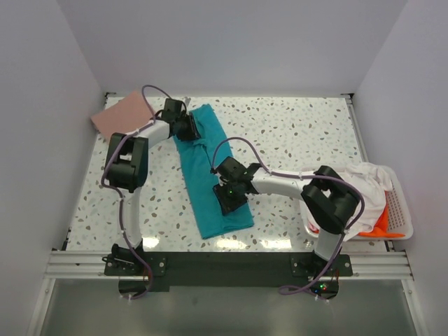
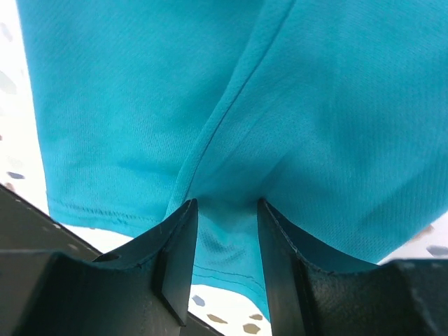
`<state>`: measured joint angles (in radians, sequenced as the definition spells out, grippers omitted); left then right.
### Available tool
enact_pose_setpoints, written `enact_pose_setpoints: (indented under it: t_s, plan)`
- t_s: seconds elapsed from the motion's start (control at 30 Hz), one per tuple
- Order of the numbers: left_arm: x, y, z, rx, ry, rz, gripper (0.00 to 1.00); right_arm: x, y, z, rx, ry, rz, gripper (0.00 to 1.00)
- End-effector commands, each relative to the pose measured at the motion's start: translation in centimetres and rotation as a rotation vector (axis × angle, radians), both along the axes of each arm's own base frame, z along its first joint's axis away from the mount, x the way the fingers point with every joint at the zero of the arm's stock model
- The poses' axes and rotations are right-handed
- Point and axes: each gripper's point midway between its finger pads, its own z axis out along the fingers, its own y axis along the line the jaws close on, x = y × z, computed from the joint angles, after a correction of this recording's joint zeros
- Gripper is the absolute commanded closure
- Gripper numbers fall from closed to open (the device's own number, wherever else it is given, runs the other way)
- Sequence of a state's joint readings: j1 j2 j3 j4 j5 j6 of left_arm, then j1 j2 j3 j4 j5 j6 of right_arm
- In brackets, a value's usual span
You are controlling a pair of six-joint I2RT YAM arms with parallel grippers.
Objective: Fold and stack the t-shirts
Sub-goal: Fold the tshirt
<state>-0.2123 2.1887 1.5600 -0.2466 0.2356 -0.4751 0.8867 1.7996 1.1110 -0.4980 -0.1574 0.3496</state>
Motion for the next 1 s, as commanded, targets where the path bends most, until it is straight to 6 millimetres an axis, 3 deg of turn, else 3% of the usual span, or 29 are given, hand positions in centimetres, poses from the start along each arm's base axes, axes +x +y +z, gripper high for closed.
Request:
enact_pose_setpoints:
  t_s: [0.0,0.37,0.53,0.7,0.83,0.97]
  plan:
    - [-0.3,-1.0,-3.8,0.015,0.049,-0.074,0.65,-0.3,1.8,-1.2,0.039,0.042,0.006,0.57]
    - [3.4,-2.9,-4.6,-0.033,-0.008,-0.112,0.64,0.4,3.0,-1.1,0.032,0.053,-0.031,0.57]
    - [4.5,-3.8,-4.0,-0.068,-0.032,-0.111,0.62,1.1,3.9,0.0,0.047,0.038,-0.043,0.57]
    - [5.6,-4.6,-0.9,-0.096,-0.099,-0.118,0.55,1.8,4.2,2.4,0.055,0.007,-0.046,0.56]
    - [6.4,-4.9,3.1,-0.106,-0.171,-0.114,0.52,2.0,3.8,4.7,0.055,-0.026,-0.037,0.56]
    - [6.1,-4.6,8.5,-0.109,-0.253,-0.114,0.46,1.5,2.1,6.4,0.027,-0.051,-0.036,0.56]
